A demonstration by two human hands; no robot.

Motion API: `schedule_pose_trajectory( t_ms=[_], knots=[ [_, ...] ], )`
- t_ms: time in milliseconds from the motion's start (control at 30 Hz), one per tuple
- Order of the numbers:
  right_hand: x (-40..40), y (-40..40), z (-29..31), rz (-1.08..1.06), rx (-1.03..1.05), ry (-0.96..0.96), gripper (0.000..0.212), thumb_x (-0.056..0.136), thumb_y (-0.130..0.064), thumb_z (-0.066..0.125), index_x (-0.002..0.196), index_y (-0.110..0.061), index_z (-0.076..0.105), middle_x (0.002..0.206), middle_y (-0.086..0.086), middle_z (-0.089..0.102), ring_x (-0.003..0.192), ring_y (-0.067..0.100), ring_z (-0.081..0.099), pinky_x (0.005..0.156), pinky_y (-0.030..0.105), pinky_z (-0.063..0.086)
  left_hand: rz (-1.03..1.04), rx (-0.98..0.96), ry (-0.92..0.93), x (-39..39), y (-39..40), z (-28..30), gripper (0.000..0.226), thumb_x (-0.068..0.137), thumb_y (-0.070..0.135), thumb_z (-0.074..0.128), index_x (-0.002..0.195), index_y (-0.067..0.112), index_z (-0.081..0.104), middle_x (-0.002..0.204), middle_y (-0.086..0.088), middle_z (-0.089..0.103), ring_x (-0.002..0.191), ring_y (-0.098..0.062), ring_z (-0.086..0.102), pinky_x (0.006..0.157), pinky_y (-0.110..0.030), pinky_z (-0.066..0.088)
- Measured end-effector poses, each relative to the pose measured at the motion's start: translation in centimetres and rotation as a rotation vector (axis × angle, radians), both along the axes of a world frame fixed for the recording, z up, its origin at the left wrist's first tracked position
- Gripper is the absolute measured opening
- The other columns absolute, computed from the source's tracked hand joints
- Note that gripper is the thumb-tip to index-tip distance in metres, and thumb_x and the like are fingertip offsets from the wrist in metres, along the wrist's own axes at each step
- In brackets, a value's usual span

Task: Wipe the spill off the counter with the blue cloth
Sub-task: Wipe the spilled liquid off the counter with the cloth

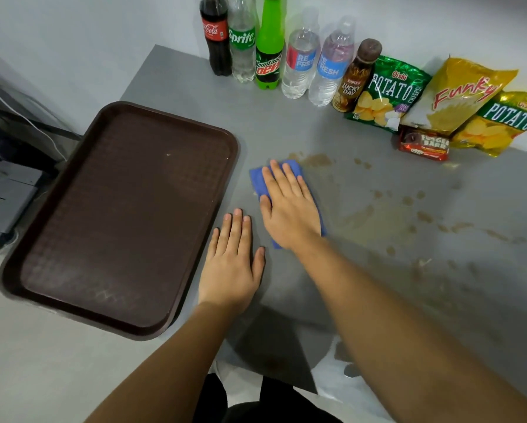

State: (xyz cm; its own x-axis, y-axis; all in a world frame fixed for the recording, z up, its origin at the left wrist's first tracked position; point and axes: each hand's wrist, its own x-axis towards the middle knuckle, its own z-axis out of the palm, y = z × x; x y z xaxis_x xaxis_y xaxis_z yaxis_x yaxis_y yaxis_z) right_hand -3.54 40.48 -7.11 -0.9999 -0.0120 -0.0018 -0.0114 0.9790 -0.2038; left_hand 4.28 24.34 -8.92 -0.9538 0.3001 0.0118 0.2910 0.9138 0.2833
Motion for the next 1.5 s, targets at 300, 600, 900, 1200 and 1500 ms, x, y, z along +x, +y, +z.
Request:
schedule_pose_trajectory(
  t_ms=[300, 600, 900, 1200, 1500],
  knots=[
    [-5.2, 4.7, 0.4, -0.246, -0.035, -0.014, 0.063, 0.105, -0.038, 0.033, 0.163, -0.016, 0.02, 0.172, 0.004, 0.015, 0.159, 0.022, 0.01, 0.129, 0.04, 0.004, -0.001, 0.0, -0.002, 0.2, -0.1, 0.4, 0.067, 0.109, 0.045, 0.03, 0.164, 0.01, 0.02, 0.174, -0.008, 0.012, 0.161, -0.02, 0.001, 0.13, -0.036, -0.004],
    [-0.1, 7.5, 0.0, -0.386, -0.004, -0.027, 0.065, 0.106, -0.041, 0.028, 0.164, -0.016, 0.012, 0.173, 0.004, 0.01, 0.16, 0.023, 0.006, 0.13, 0.042, 0.004, -0.011, 0.017, -0.026, 0.2, 0.0, 0.8, 0.067, 0.109, 0.046, 0.029, 0.165, 0.011, 0.017, 0.174, -0.006, 0.008, 0.161, -0.019, -0.003, 0.13, -0.039, -0.001],
    [7.4, 1.6, -0.4, -0.368, 0.022, 0.026, 0.067, 0.101, -0.038, 0.028, 0.162, -0.012, 0.022, 0.171, 0.009, 0.019, 0.158, 0.027, 0.018, 0.128, 0.047, 0.017, -0.001, 0.012, 0.005, 0.1, 0.1, 0.7, 0.067, 0.107, 0.044, 0.032, 0.163, 0.007, 0.024, 0.172, -0.011, 0.016, 0.16, -0.023, 0.005, 0.13, -0.036, -0.006],
    [1.8, 1.0, -0.2, -0.162, -0.001, 0.014, 0.065, 0.102, -0.041, 0.032, 0.162, -0.017, 0.026, 0.171, 0.003, 0.02, 0.159, 0.023, 0.013, 0.13, 0.043, 0.012, 0.001, 0.033, -0.023, 0.3, 0.0, 0.8, 0.067, 0.107, 0.044, 0.031, 0.164, 0.008, 0.022, 0.173, -0.009, 0.012, 0.161, -0.021, 0.002, 0.131, -0.042, 0.002],
    [-4.2, 7.5, 0.3, -0.285, -0.033, 0.018, 0.065, 0.103, -0.04, 0.034, 0.162, -0.016, 0.024, 0.171, 0.006, 0.02, 0.159, 0.025, 0.013, 0.13, 0.043, 0.008, -0.001, 0.019, -0.025, 0.2, -0.2, 0.4, 0.067, 0.109, 0.047, 0.029, 0.165, 0.014, 0.017, 0.174, -0.004, 0.008, 0.161, -0.016, -0.005, 0.13, -0.036, -0.005]
  ],
)
